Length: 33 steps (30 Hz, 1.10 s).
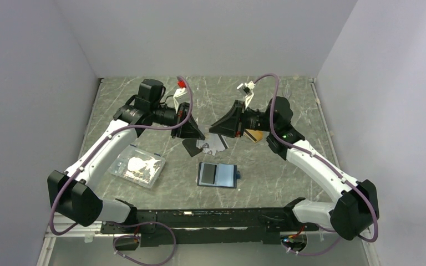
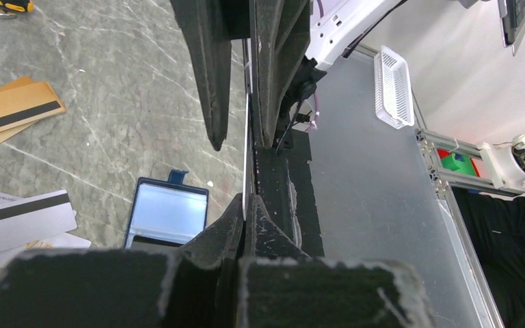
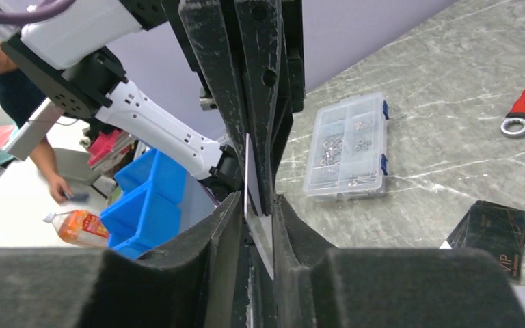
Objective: Put the credit cards into the card holder
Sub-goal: Insert the credit card into the card holder.
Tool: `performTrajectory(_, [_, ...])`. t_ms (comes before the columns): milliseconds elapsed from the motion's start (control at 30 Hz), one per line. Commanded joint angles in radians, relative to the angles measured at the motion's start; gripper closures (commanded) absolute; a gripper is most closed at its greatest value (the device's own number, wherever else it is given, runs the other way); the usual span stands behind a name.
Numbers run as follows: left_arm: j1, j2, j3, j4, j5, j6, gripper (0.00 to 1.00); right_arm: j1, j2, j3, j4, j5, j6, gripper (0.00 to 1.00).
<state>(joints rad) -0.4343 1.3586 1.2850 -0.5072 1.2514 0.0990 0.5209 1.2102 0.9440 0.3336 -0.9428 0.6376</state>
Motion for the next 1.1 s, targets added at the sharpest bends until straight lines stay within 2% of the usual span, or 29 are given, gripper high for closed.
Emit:
performTrajectory(0, [0.007, -0.016, -0.002, 0.086, 0.052, -0.079, 1.00, 0.008, -0.045, -0.074, 0.158, 0.017, 0.079, 0.70])
performTrajectory(100, [0.021, -0.014, -0.014, 0.143, 0.070, -0.158, 1.00, 0.019, -0.057, -0.110, 0.206, 0.031, 0.108, 0.69])
performTrajectory(200, [0.024, -0.015, -0.026, 0.185, 0.080, -0.198, 1.00, 0.032, -0.054, -0.126, 0.239, 0.037, 0.131, 0.72])
performTrajectory(400, [0.025, -0.019, -0.031, 0.182, 0.072, -0.201, 1.00, 0.058, -0.022, -0.128, 0.287, 0.059, 0.170, 0.92])
performTrajectory(600, [0.027, -0.024, -0.045, 0.209, 0.078, -0.237, 1.00, 0.088, 0.003, -0.145, 0.301, 0.088, 0.183, 0.95])
performTrajectory(733, [0.034, -0.026, -0.065, 0.260, 0.098, -0.287, 1.00, 0.099, 0.008, -0.154, 0.280, 0.112, 0.171, 1.00])
performTrajectory(767, [0.035, -0.028, -0.068, 0.269, 0.100, -0.295, 0.94, 0.099, 0.005, -0.158, 0.266, 0.123, 0.161, 1.00])
performTrajectory(867, [0.037, -0.034, -0.060, 0.227, 0.094, -0.275, 0.61, 0.099, -0.011, -0.166, 0.212, 0.138, 0.130, 1.00])
performTrajectory(933, [0.037, -0.036, -0.061, 0.221, 0.099, -0.264, 0.55, 0.100, -0.016, -0.173, 0.210, 0.139, 0.129, 1.00])
performTrajectory(1067, [0.037, -0.038, -0.077, 0.264, 0.126, -0.302, 0.52, 0.100, -0.009, -0.169, 0.202, 0.135, 0.129, 1.00])
